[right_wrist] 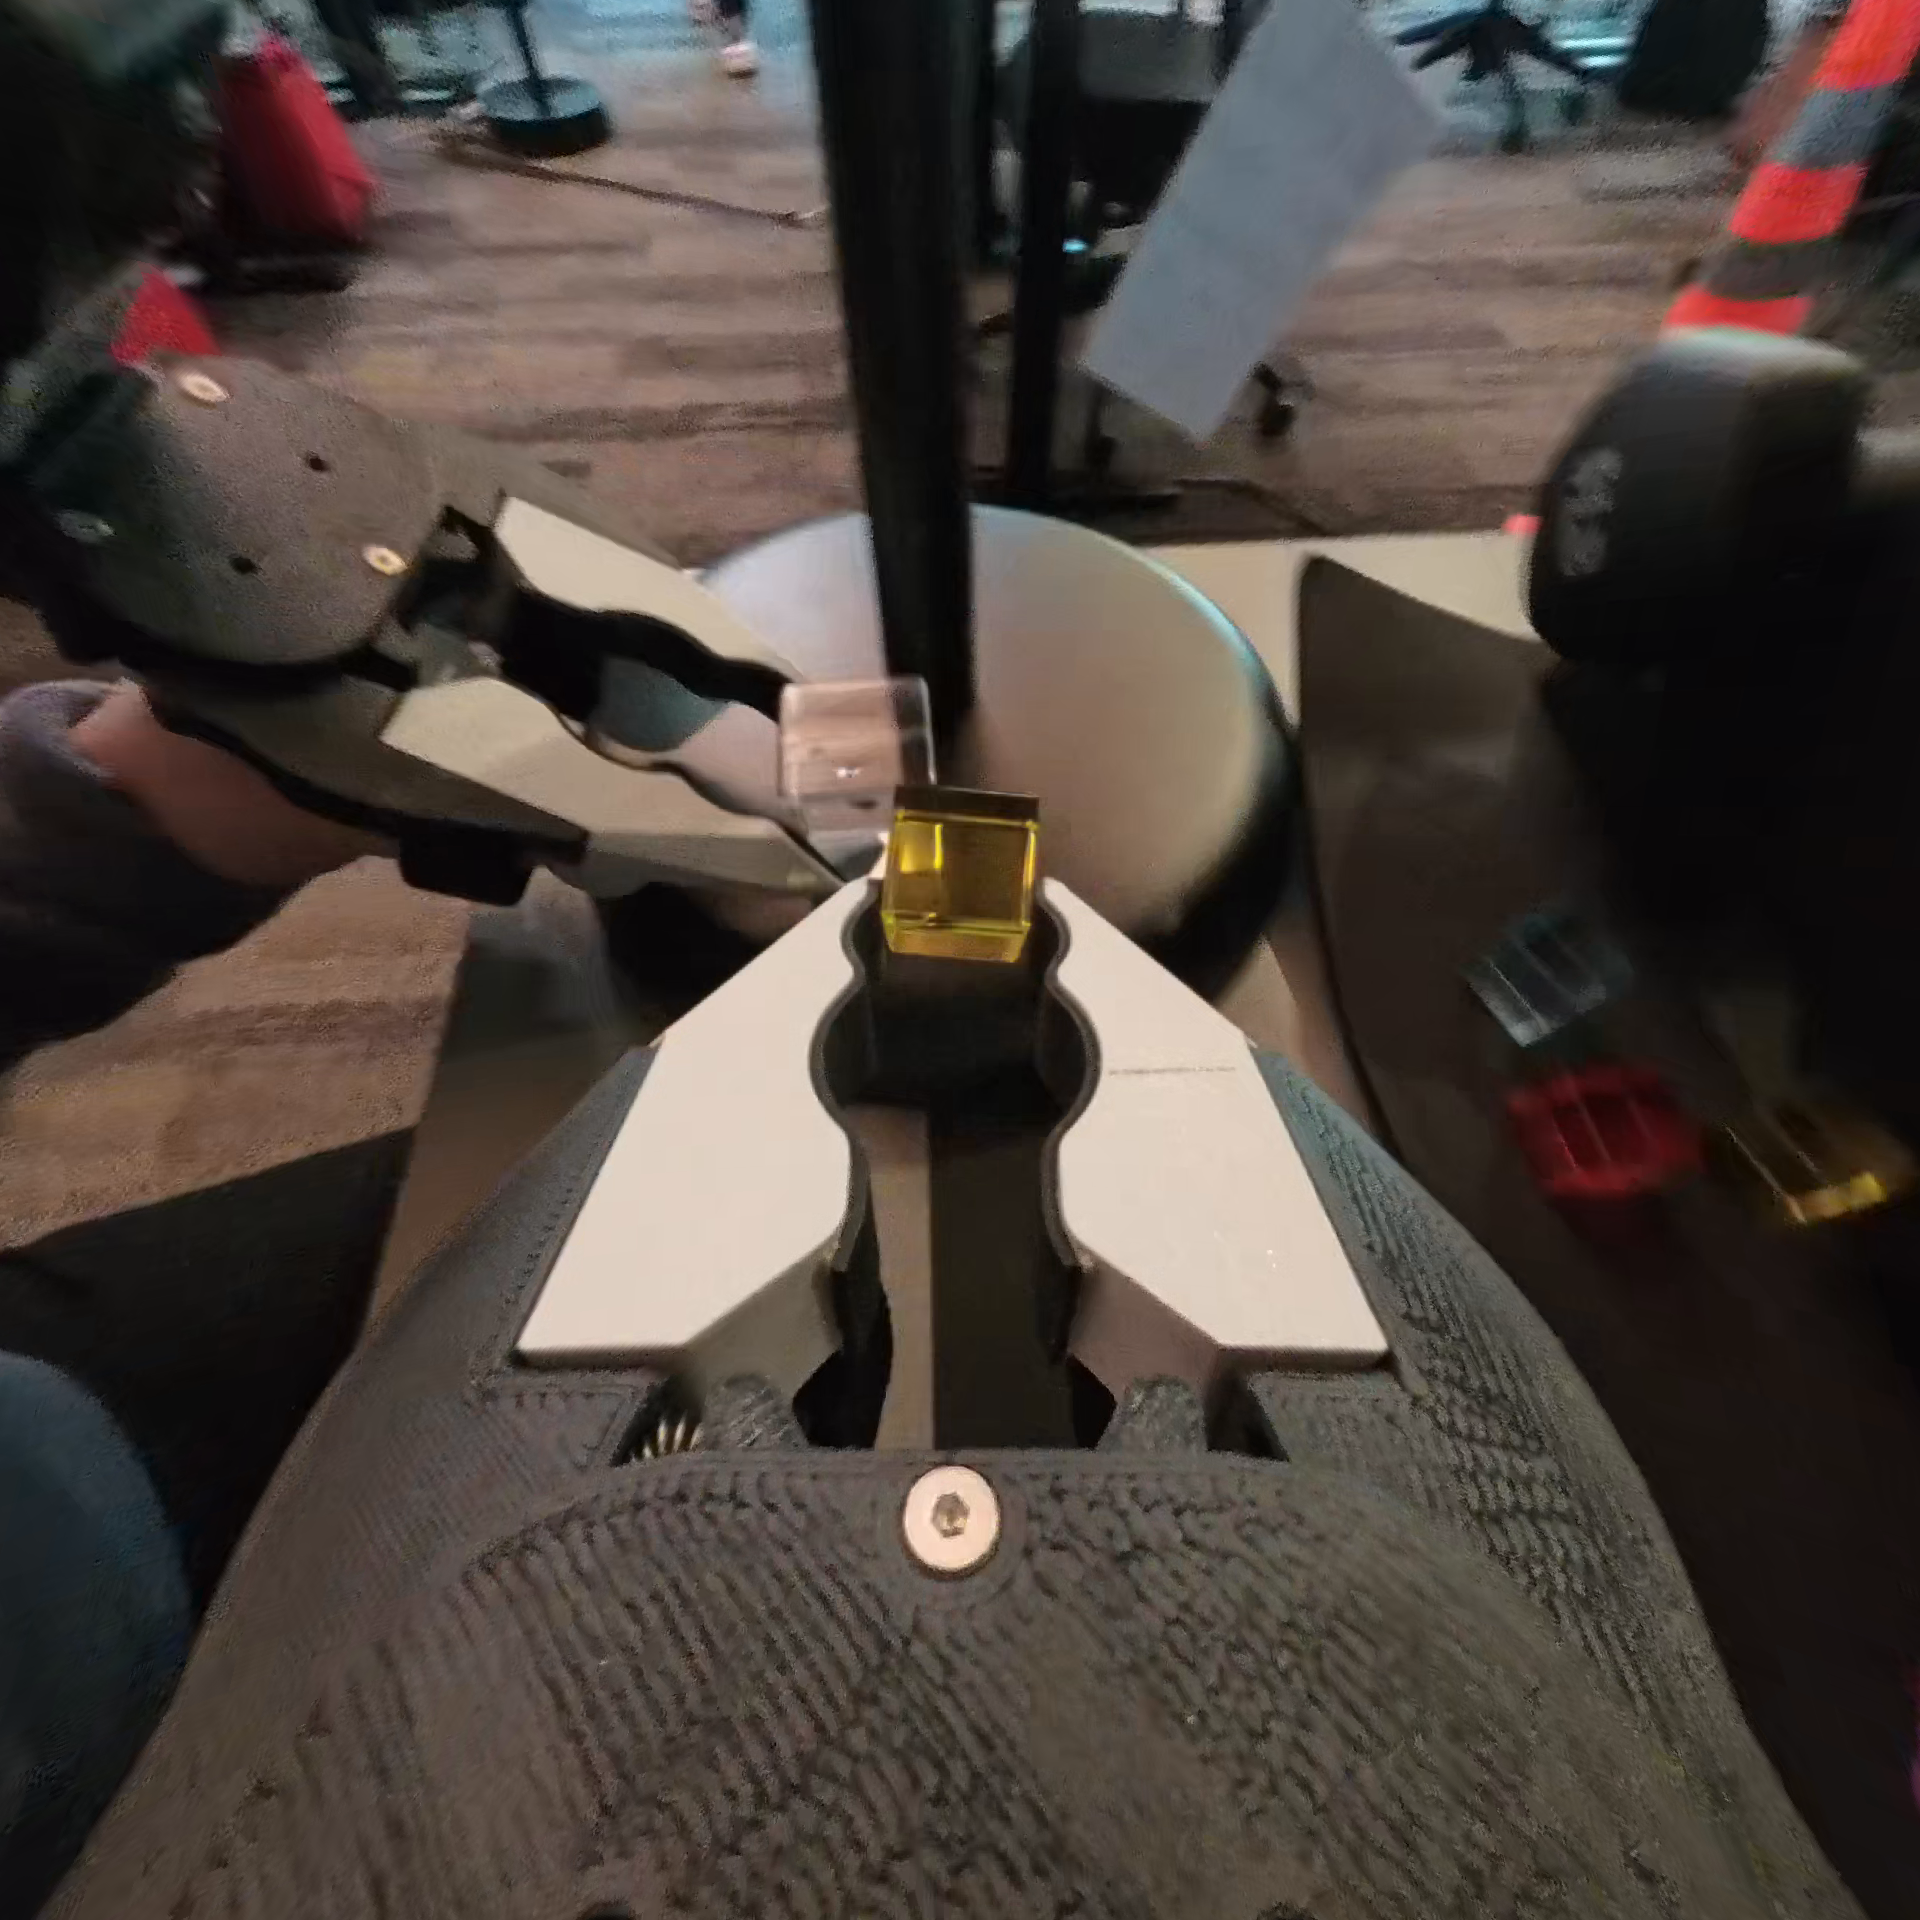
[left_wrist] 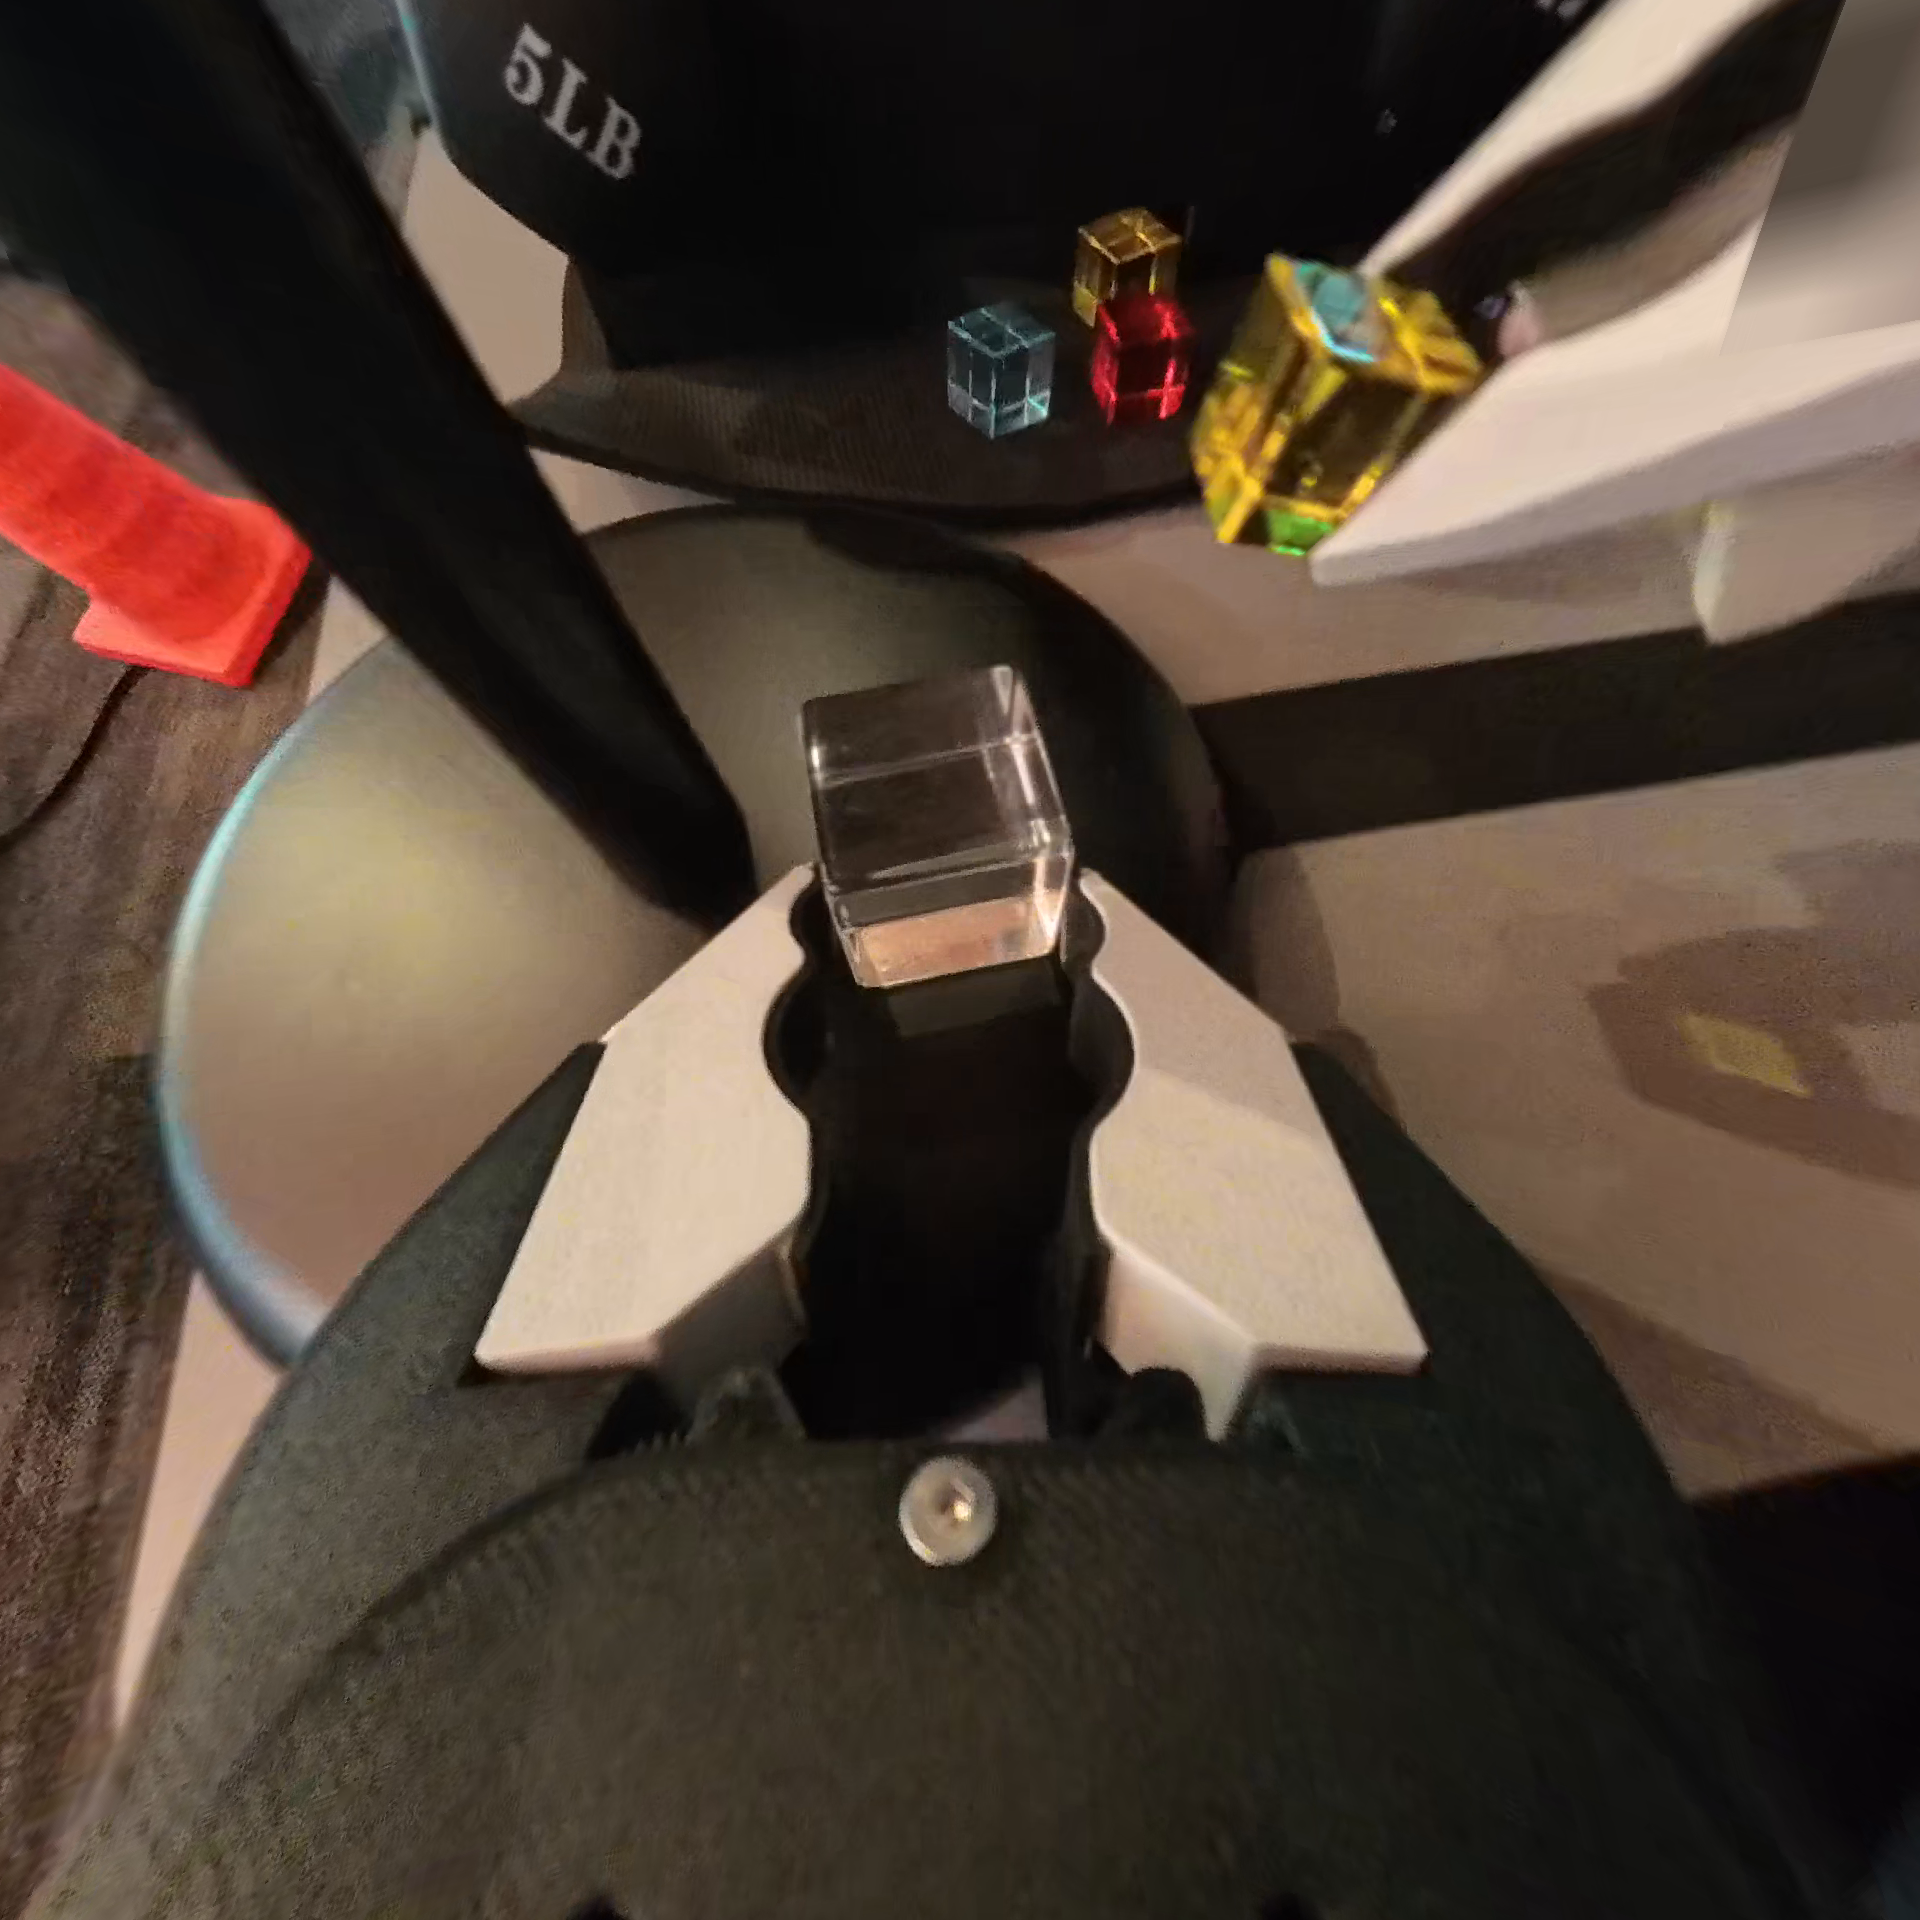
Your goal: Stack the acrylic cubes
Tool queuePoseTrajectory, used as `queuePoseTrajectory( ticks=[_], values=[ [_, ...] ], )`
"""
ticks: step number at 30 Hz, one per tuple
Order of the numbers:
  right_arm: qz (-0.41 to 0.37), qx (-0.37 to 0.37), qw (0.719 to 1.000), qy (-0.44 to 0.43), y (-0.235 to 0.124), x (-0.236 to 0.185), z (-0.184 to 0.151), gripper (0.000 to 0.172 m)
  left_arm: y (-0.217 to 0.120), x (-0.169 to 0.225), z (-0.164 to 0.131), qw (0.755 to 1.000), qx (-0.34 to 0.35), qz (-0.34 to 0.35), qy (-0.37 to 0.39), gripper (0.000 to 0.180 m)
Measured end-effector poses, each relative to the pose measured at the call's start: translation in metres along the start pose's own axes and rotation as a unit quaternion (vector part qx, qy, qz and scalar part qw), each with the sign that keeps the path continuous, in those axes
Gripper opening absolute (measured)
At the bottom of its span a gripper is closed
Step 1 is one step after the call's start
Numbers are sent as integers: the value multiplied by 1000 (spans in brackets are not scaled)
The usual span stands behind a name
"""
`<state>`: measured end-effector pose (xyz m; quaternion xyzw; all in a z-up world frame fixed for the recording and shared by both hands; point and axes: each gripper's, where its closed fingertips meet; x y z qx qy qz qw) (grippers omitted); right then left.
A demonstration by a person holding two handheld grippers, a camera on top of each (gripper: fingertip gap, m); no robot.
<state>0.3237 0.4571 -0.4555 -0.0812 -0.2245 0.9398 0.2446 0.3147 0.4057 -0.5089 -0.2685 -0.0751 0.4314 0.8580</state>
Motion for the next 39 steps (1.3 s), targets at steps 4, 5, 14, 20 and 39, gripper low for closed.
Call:
queuePoseTrajectory(
  ticks=[4,5,14,20,39],
  values=[
    [60,-38,997,-41,34,-27,25,26,-14,-15,-13,1000,11,-7,-1,64],
    [67,-48,995,-48,41,-30,28,26,-16,-19,-19,1000,3,-1,-6,82],
    [78,-116,989,-53,78,-37,16,26,-46,-18,-22,998,43,-3,-43,107],
    [-10,-56,996,-66,20,-18,12,59,-61,-2,-6,996,77,-1,-43,131],
    [-295,-23,948,119,-124,189,-132,46,100,88,88,996,5,-5,-84,80]
  ],
)
Point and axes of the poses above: each gripper's, where its closed fingertips meet, y out along the fingers, z out of its top, x = y × z across the jaws, and after that the axes turned 5 degrees about z, right-handed
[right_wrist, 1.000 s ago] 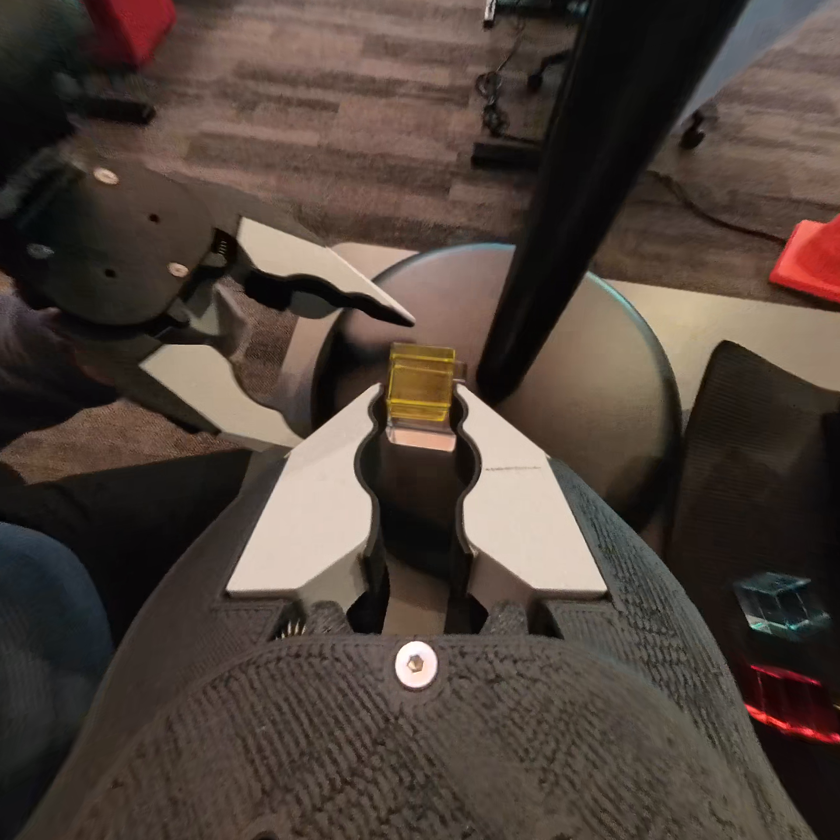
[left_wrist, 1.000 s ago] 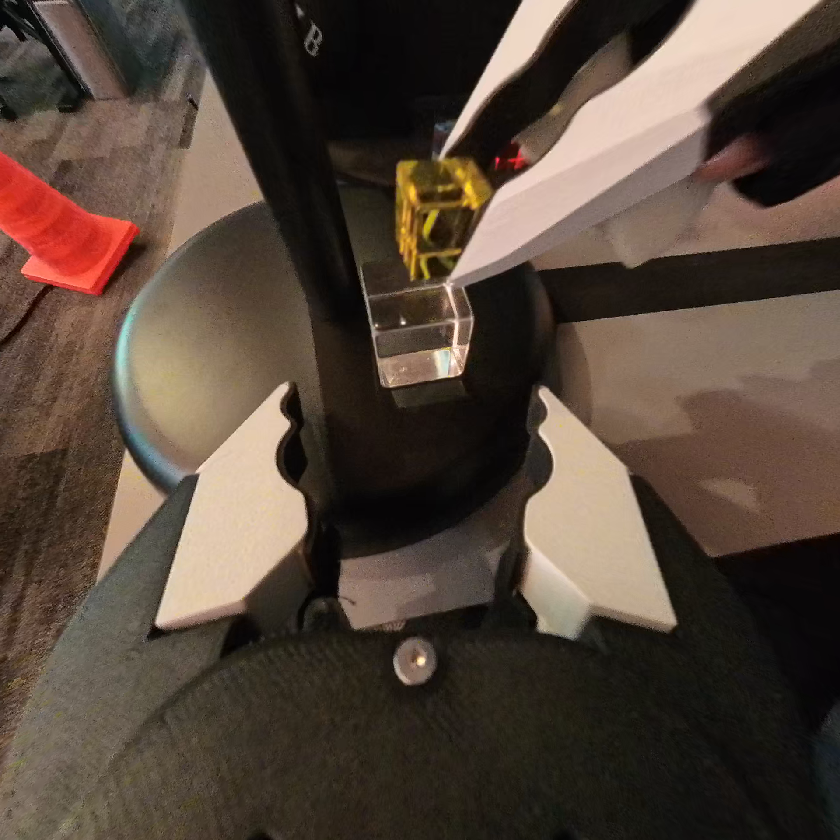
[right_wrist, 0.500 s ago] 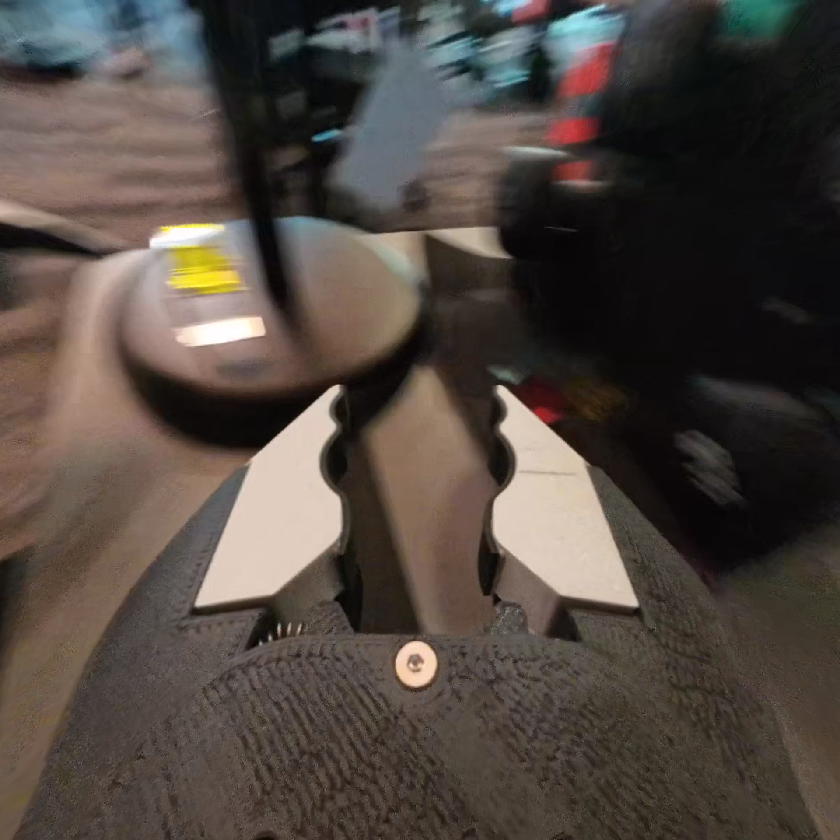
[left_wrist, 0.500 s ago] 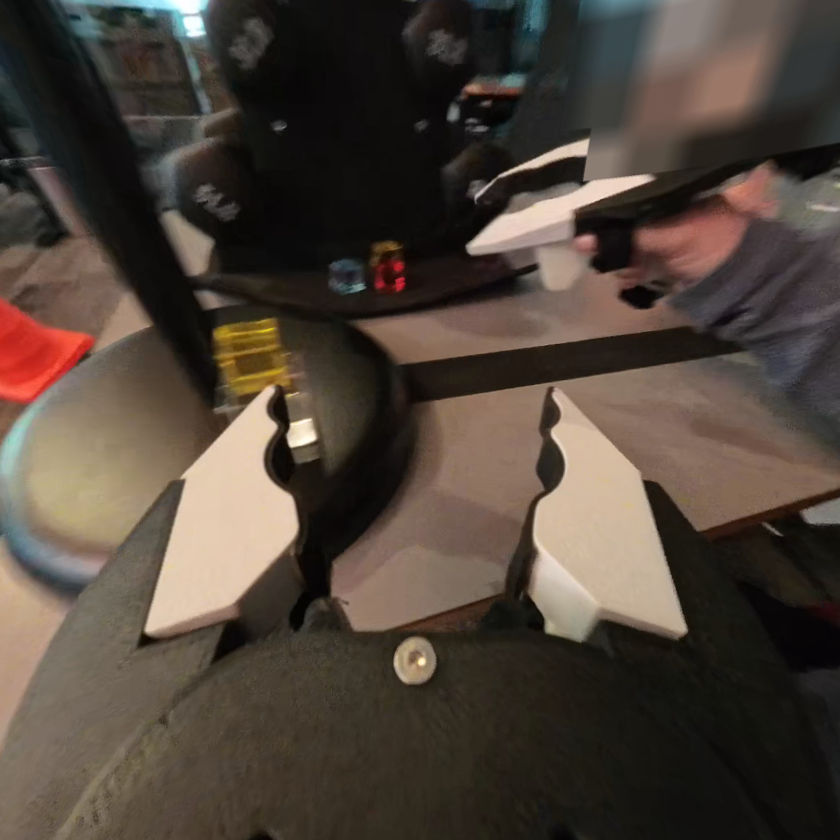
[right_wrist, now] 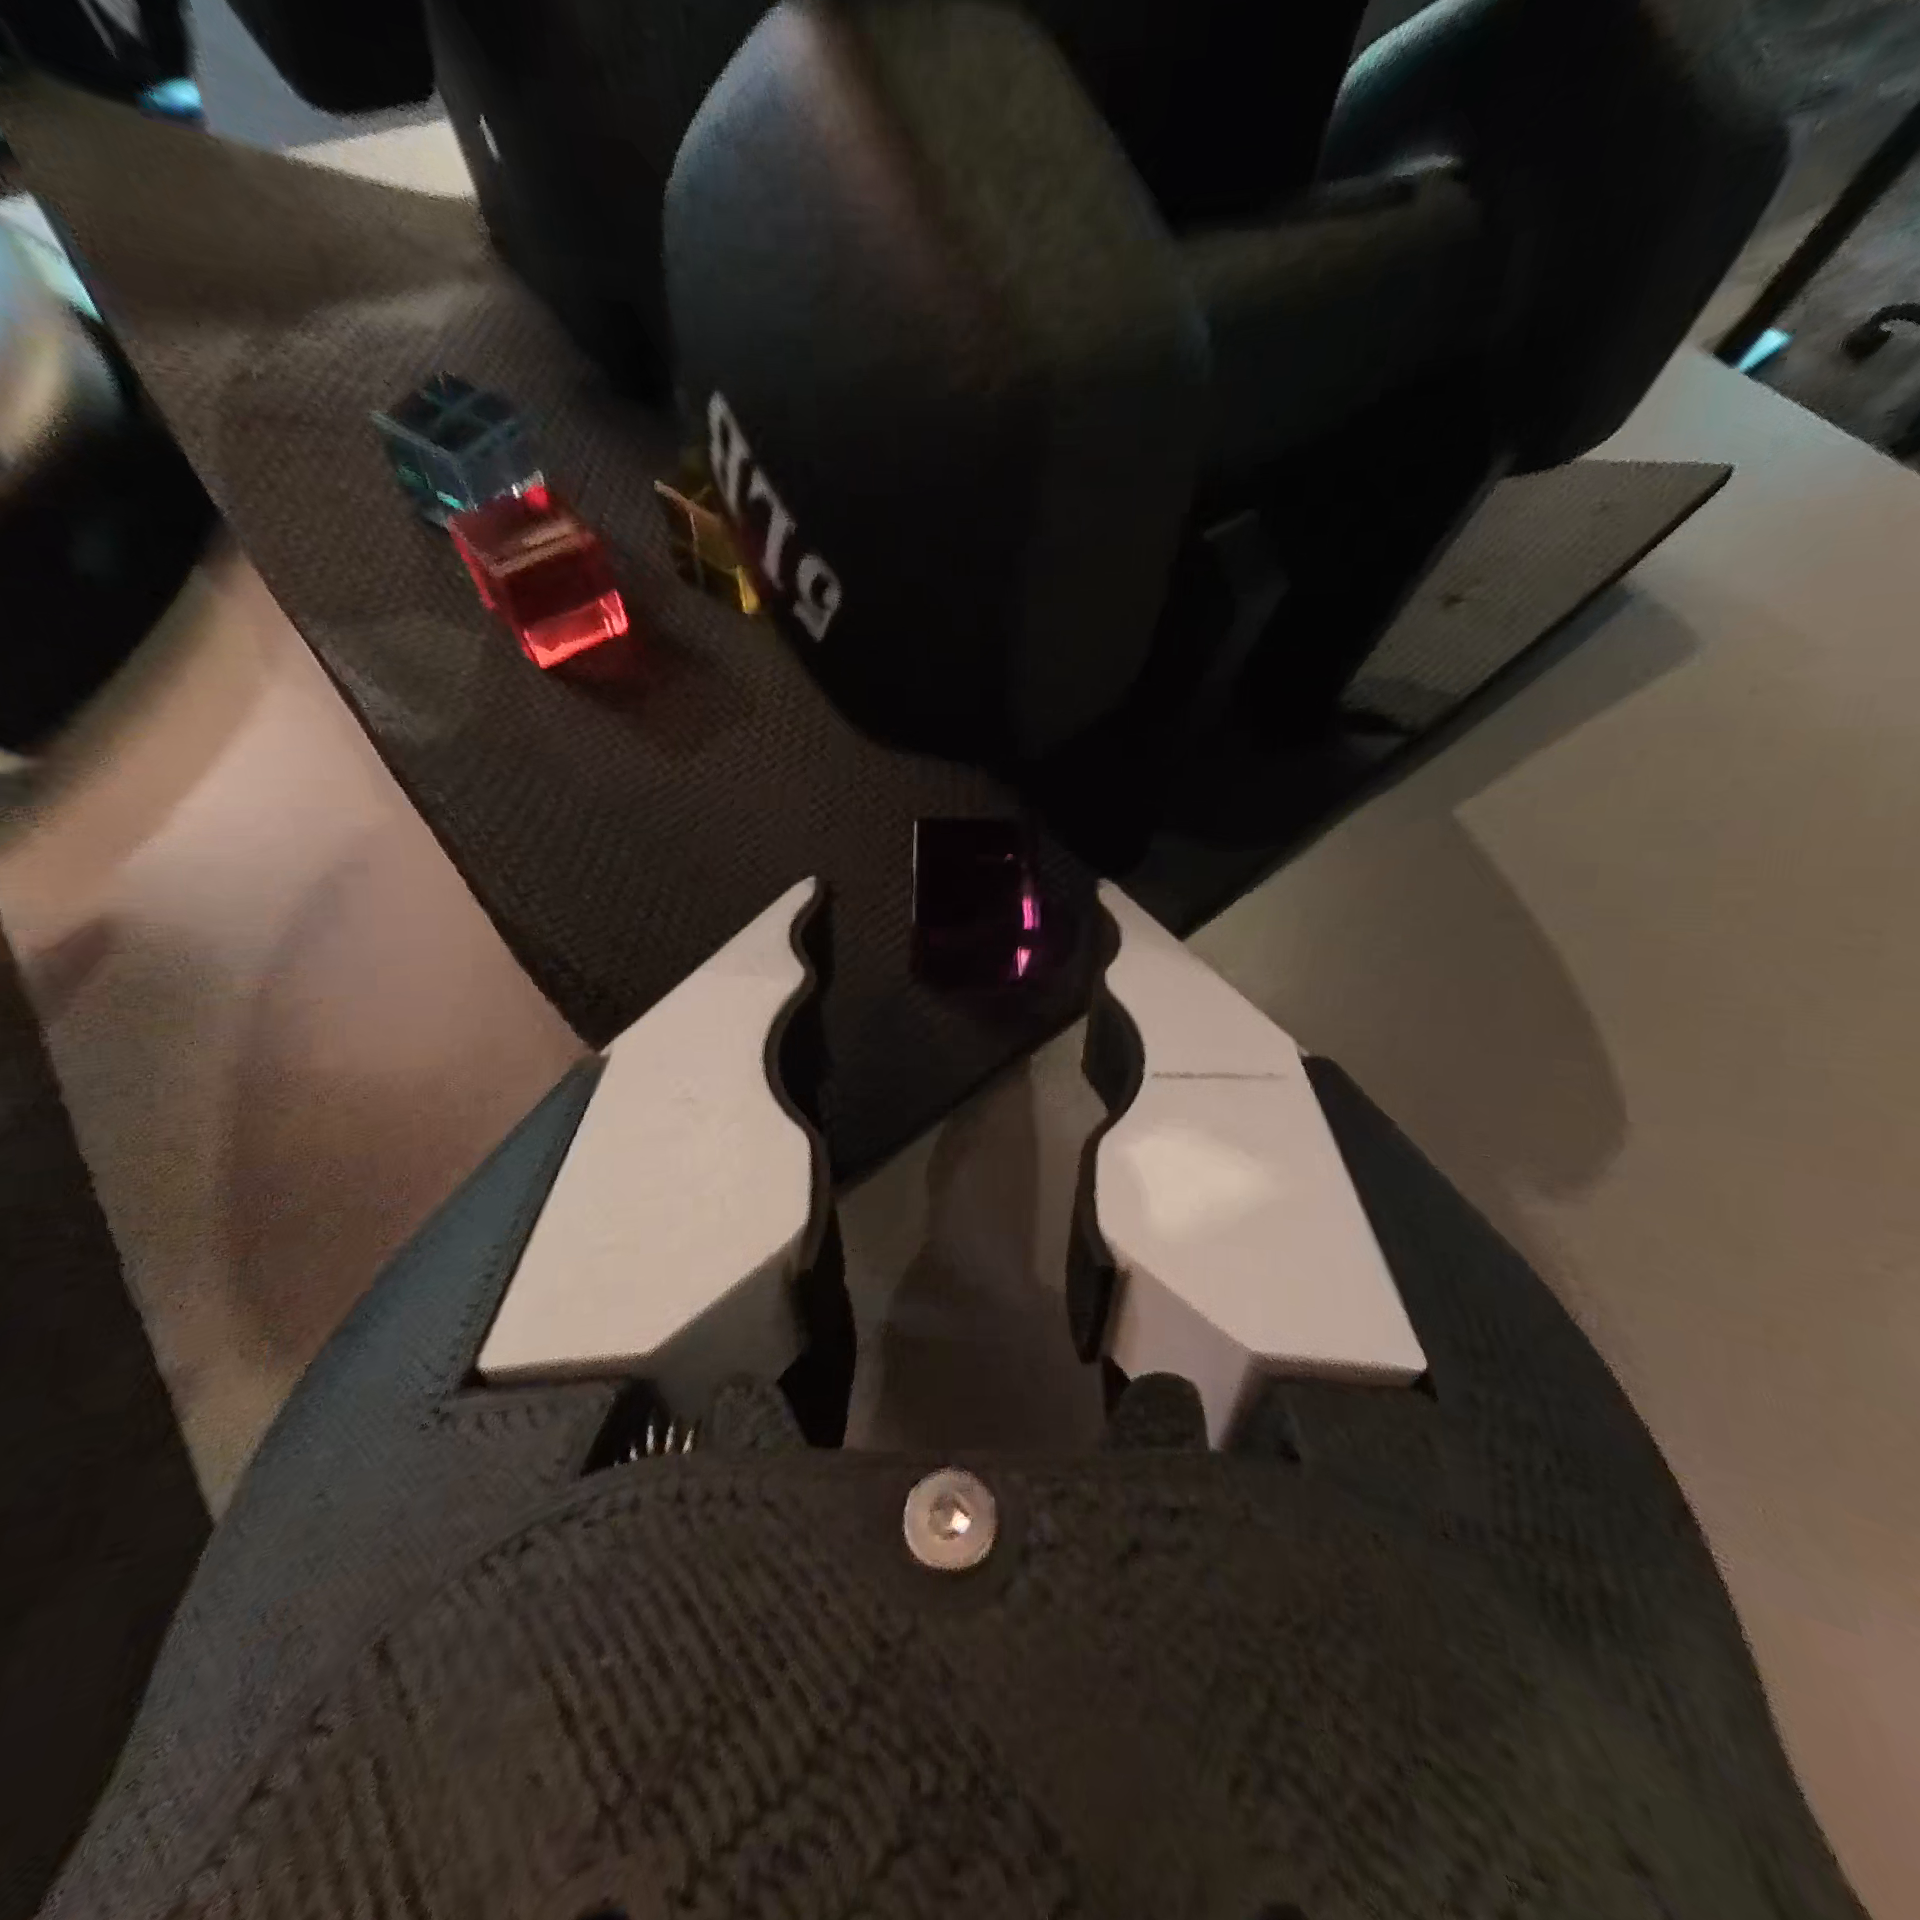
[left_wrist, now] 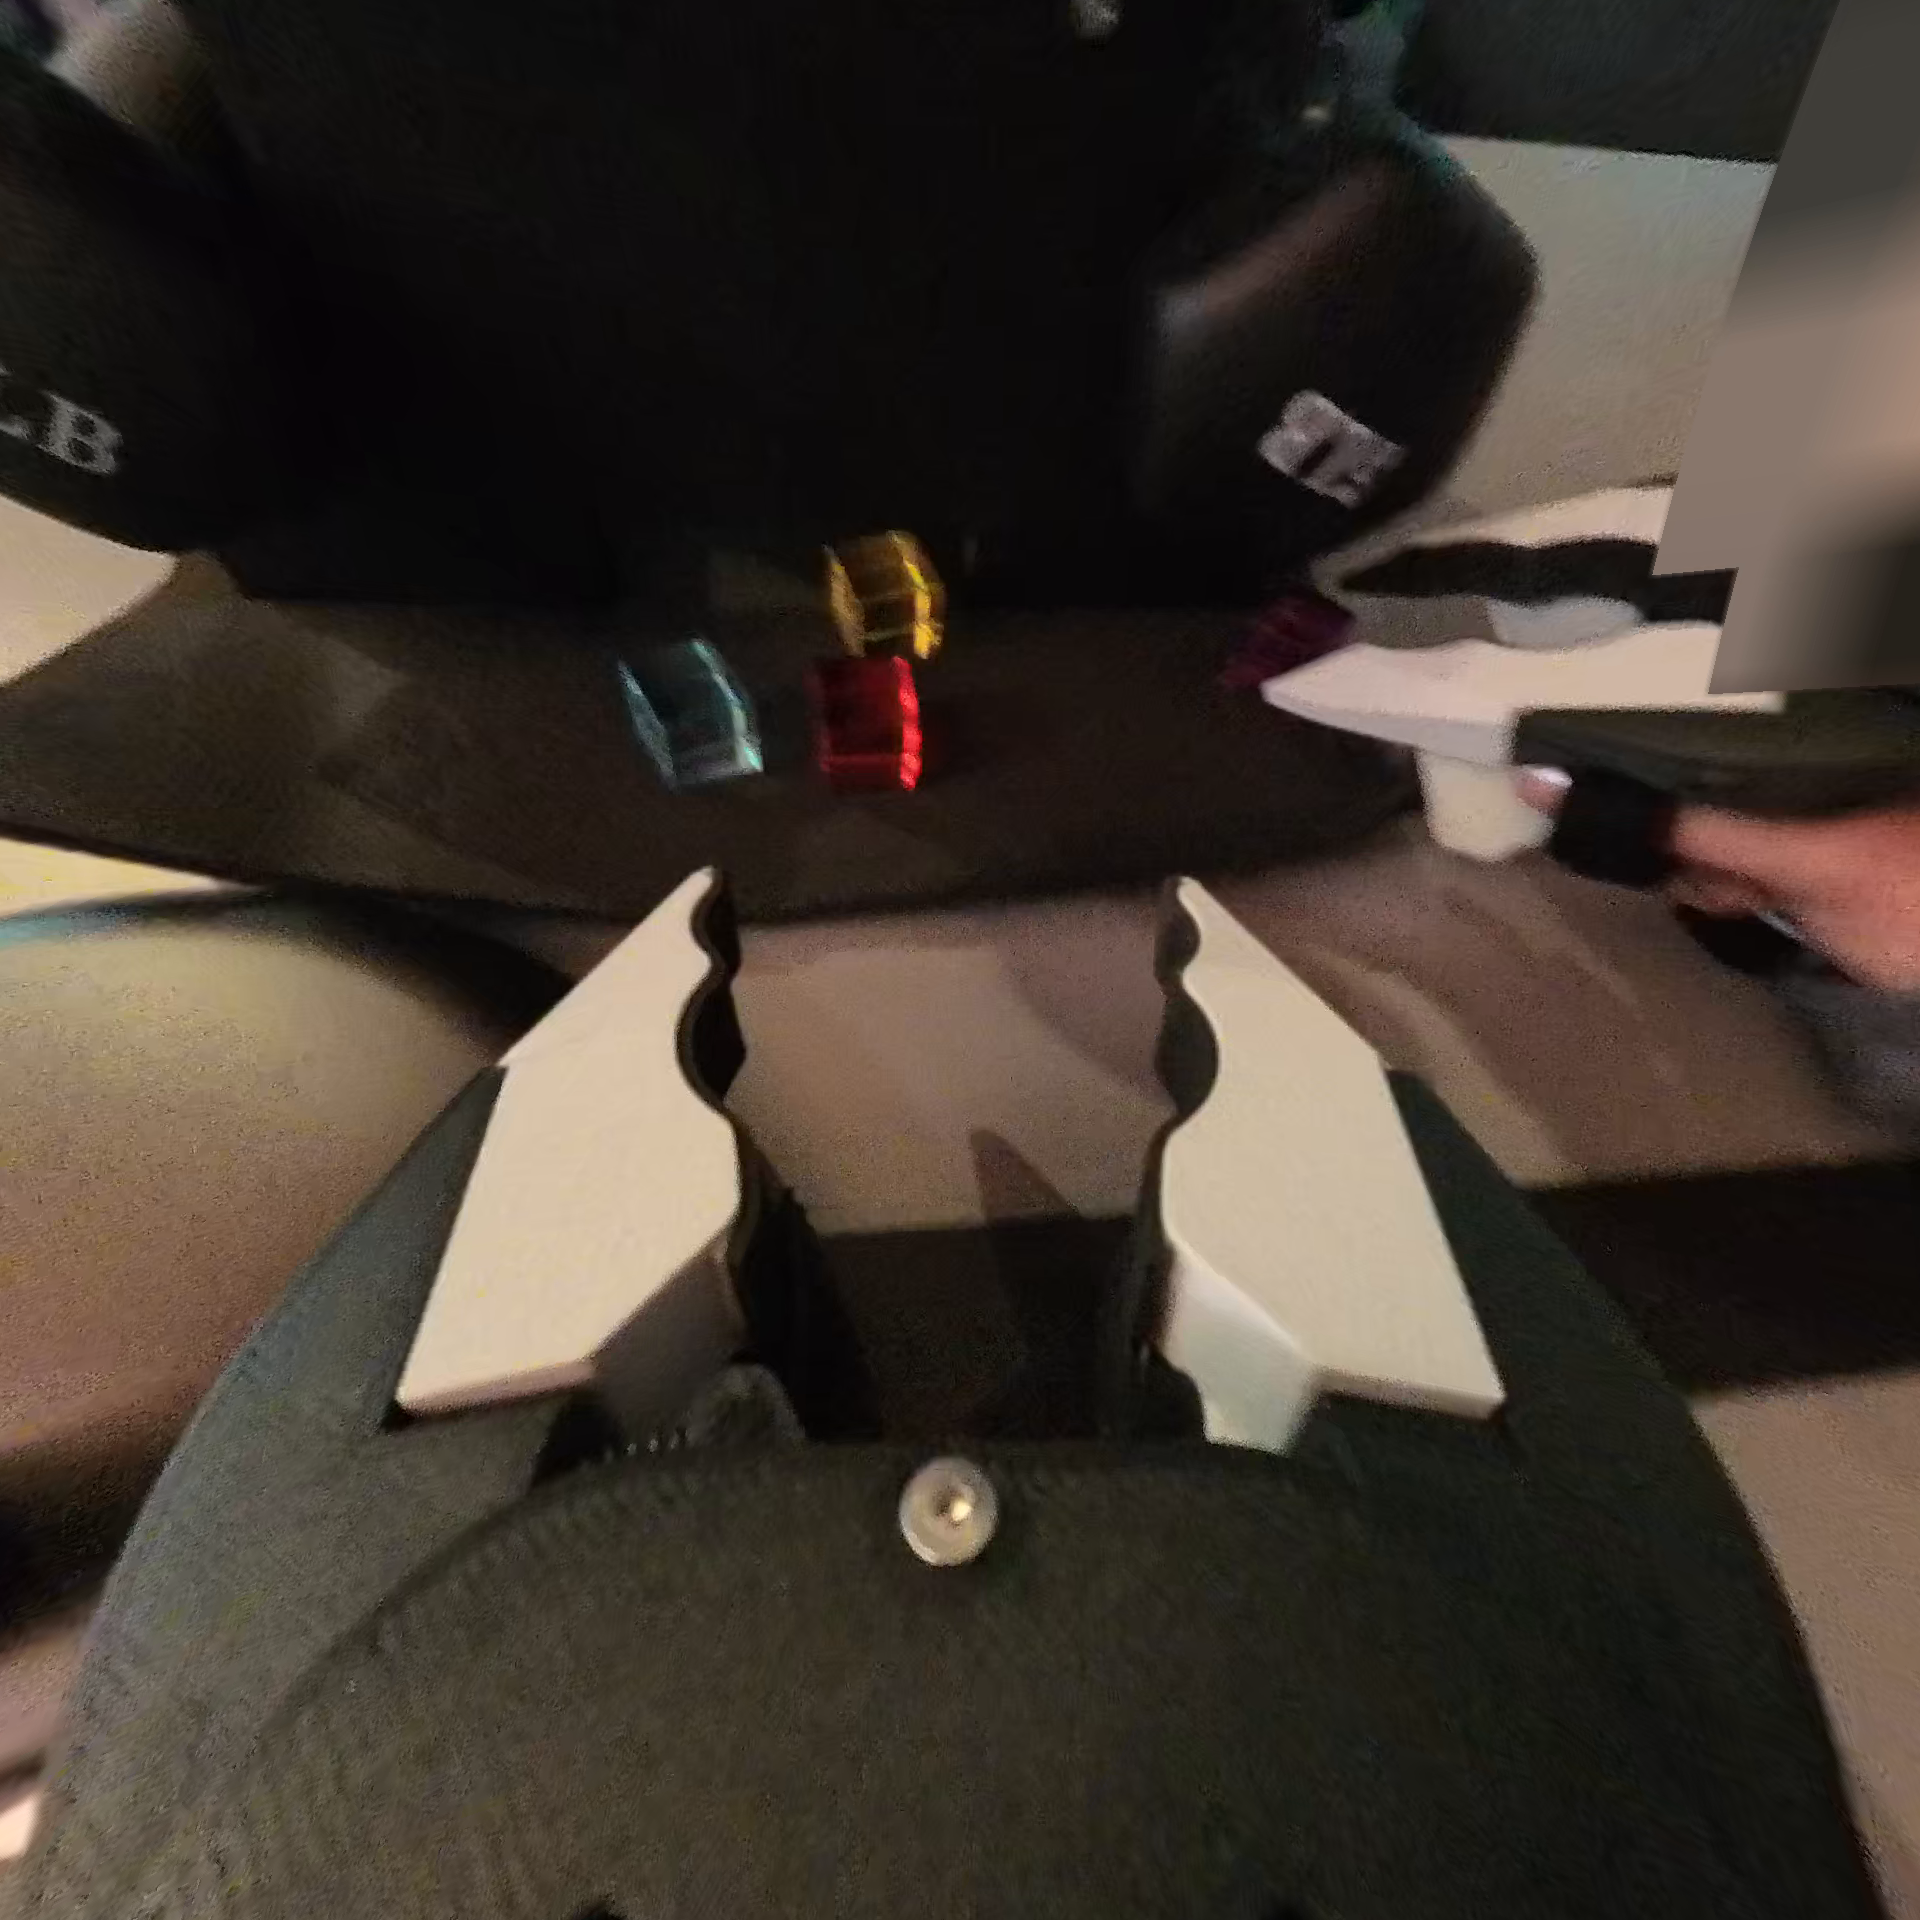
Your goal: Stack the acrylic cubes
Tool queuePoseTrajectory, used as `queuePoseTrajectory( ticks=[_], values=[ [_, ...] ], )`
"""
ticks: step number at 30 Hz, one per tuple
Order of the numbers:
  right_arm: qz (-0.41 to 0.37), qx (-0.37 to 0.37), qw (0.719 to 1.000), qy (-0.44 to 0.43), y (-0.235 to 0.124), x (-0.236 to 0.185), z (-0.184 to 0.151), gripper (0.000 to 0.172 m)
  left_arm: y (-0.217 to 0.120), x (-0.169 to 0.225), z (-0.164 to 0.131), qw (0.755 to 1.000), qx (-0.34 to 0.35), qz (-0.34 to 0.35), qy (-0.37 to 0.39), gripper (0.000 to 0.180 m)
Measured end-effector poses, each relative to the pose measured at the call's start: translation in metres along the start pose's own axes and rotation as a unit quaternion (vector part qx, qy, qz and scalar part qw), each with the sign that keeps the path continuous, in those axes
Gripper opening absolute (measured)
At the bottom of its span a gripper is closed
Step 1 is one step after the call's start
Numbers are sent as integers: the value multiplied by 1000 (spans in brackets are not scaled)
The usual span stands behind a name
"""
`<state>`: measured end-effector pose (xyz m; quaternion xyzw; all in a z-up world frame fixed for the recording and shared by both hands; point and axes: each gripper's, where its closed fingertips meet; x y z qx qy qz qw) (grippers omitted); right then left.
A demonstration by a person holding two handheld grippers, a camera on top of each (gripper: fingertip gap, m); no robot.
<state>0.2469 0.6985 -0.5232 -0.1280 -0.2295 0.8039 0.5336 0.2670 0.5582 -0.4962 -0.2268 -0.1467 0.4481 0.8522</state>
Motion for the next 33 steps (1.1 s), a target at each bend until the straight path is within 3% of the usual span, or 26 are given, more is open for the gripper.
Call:
queuePoseTrajectory(
  ticks=[4,12,15,20,21,22,25,27,30,33],
  values=[
    [37,-18,999,12,8,-5,-5,25,29,-23,19,998,-13,46,-34,68],
    [28,-19,999,-2,8,-5,-5,25,73,-64,14,988,-80,130,-37,48],
    [31,-18,999,1,8,-5,-5,25,83,-61,15,988,-90,109,-55,48],
    [32,-17,999,-3,7,-6,-5,25,89,-66,-2,979,-157,131,-22,46],
    [31,-16,999,-4,7,-6,-5,25,88,-63,0,980,-156,124,-11,31],
    [30,-16,999,-7,7,-6,-5,25,86,-62,0,980,-154,128,1,28],
    [19,-11,999,-28,5,-7,-4,24,67,-48,11,985,-108,120,53,26],
    [6,-5,999,-49,1,-8,-3,25,36,-24,22,990,-49,95,97,27],
    [-18,10,996,-88,-5,-11,0,24,-31,12,27,982,35,59,175,27],
    [-67,46,988,-131,-14,-10,10,24,-105,21,22,971,97,39,214,27]
  ],
)
Point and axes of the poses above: each gripper's, where its closed fingertips meet, y out along the fingers, z out of its top, x = y × z across the jaws, and after that the axes turned 5 degrees about z, right-handed
